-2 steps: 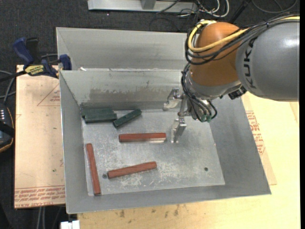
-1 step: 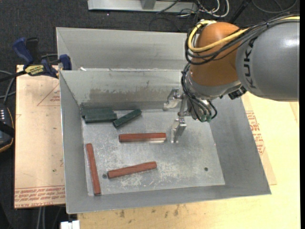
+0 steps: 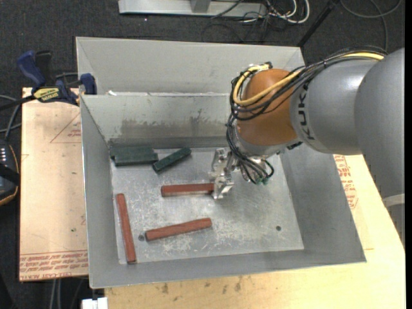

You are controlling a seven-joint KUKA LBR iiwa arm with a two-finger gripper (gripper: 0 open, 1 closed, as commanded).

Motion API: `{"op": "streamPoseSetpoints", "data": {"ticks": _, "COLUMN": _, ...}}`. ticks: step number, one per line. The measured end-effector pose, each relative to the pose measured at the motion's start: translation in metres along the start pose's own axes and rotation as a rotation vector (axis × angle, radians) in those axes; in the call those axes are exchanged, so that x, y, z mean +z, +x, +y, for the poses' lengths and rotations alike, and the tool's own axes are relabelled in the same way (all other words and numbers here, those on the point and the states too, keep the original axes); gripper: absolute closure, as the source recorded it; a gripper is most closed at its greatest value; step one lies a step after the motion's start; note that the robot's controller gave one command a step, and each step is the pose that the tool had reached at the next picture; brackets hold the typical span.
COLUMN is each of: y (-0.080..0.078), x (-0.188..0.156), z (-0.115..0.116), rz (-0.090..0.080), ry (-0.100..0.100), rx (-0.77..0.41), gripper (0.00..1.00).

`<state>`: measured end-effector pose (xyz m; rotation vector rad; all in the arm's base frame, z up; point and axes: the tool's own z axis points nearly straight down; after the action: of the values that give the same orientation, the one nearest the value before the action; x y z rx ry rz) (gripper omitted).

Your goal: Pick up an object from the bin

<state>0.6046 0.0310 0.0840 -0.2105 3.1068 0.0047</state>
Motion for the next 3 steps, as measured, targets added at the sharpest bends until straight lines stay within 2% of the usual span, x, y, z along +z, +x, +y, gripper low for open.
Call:
{"op": "streamPoseSetpoints", "data": {"ticks": 1, "y": 0.0, "x": 0.0, "z": 0.0, "rz": 0.0, "ry": 0.0, "rx": 0.0, "gripper": 1.0}}
{"op": "streamPoseSetpoints", "data": {"ticks": 2, "y": 0.006, "x": -0.001, "z": 0.001, "rz": -0.011, "ry": 0.001, "rx": 0.065, "gripper": 1.0}}
{"op": "streamPoseSetpoints", "data": {"ticks": 3, "y": -0.032, "x": -0.19, "z": 0.0, "rz": 0.022, "ry": 0.0, "rx": -0.032, "gripper": 1.0}}
